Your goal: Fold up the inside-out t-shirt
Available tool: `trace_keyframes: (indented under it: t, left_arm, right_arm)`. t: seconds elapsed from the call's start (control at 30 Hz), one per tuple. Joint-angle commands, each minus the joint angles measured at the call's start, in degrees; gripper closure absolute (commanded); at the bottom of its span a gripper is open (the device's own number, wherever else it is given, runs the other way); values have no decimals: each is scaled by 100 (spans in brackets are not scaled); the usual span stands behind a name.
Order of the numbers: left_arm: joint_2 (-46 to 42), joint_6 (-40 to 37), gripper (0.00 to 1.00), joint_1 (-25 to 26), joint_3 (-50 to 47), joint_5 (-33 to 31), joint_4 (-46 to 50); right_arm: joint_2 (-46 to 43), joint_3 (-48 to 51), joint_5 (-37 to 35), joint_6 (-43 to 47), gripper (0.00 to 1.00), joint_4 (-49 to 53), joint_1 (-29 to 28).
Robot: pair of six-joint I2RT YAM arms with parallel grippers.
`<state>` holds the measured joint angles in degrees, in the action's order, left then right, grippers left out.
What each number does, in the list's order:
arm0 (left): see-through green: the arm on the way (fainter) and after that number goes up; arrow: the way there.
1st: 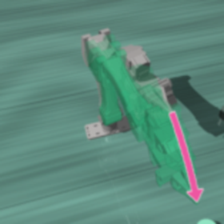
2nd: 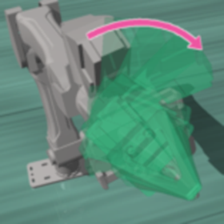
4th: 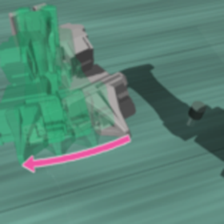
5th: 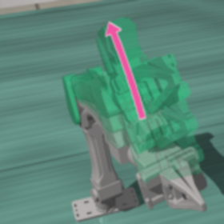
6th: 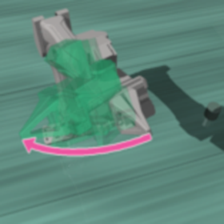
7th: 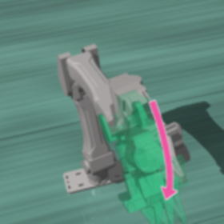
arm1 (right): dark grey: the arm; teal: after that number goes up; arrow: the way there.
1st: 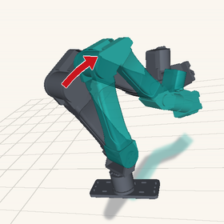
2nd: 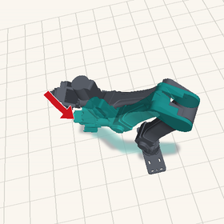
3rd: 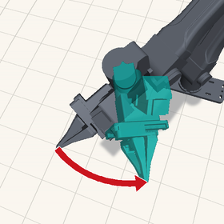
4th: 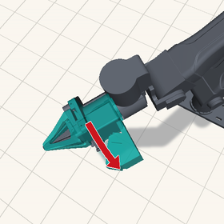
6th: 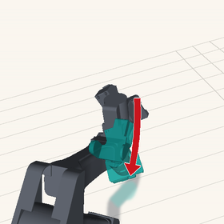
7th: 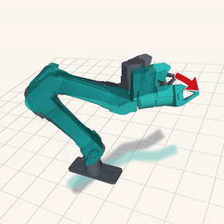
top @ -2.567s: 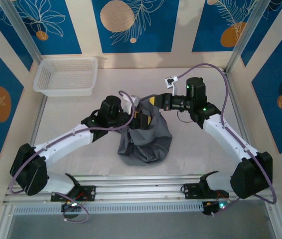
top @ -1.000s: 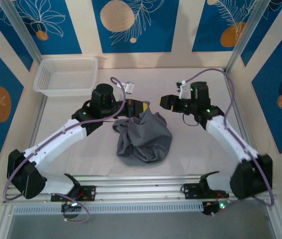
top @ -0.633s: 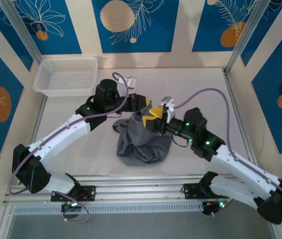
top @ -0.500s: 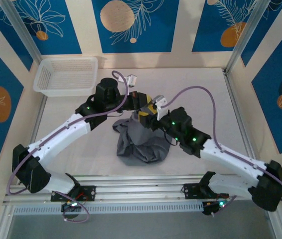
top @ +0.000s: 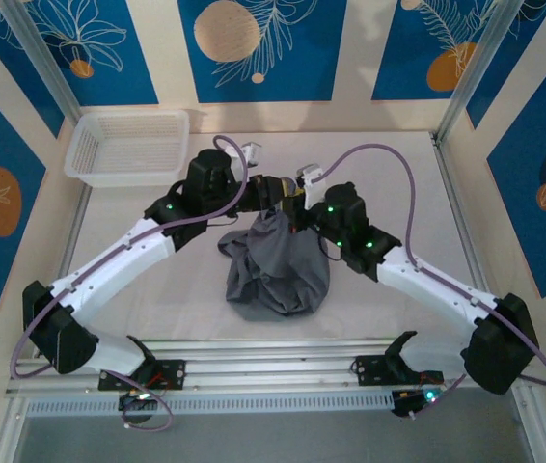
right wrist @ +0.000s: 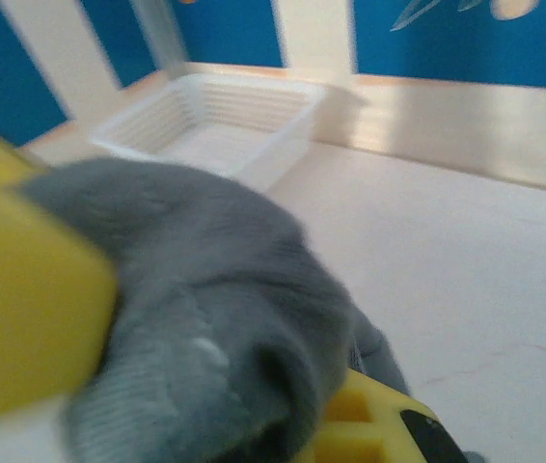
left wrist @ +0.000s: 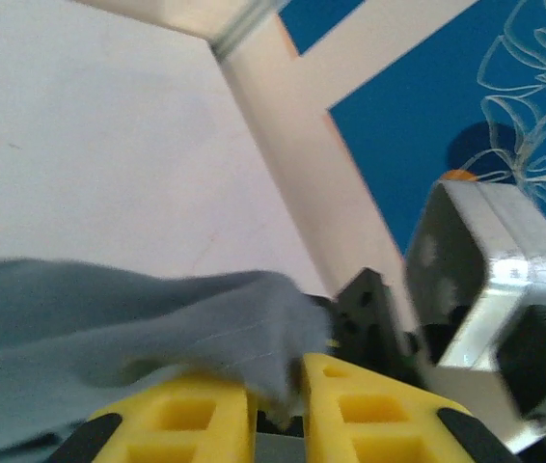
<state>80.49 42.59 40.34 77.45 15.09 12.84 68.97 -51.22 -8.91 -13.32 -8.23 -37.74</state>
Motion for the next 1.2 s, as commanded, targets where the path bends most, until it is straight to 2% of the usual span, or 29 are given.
trace_keyframes:
  t: [0.0, 0.03, 0.1, 0.2, 0.27, 0.3, 0.4, 0.5, 0.63, 0.7, 0.9, 0.93, 1.03, 1.07, 1.17]
  left_arm:
    - [-75, -816, 76, -283, 407, -778, 914]
    - [-77, -929, 72, -413, 361, -829, 964]
    - [-98, -1157, 63, -614, 199, -576, 865]
    - [-188, -1743, 51, -738, -213, 1140, 297]
    - [-238, -2023, 44, -739, -614, 2550, -260]
    - [-276, -2075, 40, -730, -785, 2832, -423]
    - [-403, -2374, 35, -724, -1088, 2639, -316]
    - [-438, -2653, 31, -726, -1198, 2335, -191]
    - [-191, -2692, 32, -736, -1053, 1386, 26]
    - [-117, -2636, 35, -734, -1052, 1146, -111]
    - [-184, -2668, 52, -777, -1101, 98, -186]
    - [-228, -2684, 58, -803, -1126, 120, -210]
    - [-368, -2783, 95, -835, -1196, 691, -412]
    - [-426, -2775, 100, -834, -1226, 810, -460]
    - [-653, -2673, 100, -851, -1400, 893, -665]
  right_arm:
    - [-407, 116, 2726, -608, 100, -49, 384]
    - [-439, 93, 3153, -717, 100, -5, 489]
    - [-447, -34, 3449, -889, 100, 258, 610]
    - [-403, -185, 3425, -1220, 100, 515, 888]
    - [-355, -173, 3727, -1484, 100, 359, 1157]
    - [-328, -169, 3933, -1566, 100, 263, 1263]
    - [-201, -230, 4435, -1625, 100, 135, 1430]
    - [-37, -456, 4602, -1627, 100, 368, 1440]
    - [72, -612, 5002, -1591, 100, 413, 1346]
    - [45, -626, 4998, -1525, 100, 499, 1305]
    - [-92, -617, 5024, -1289, 100, 906, 1302]
    - [-99, -624, 5062, -1234, 100, 999, 1299]
    - [-108, -619, 4986, -1115, 100, 1227, 1342]
    - [-121, -594, 4912, -1127, 100, 1254, 1376]
    - [-178, -482, 4556, -1117, 93, 1303, 1478]
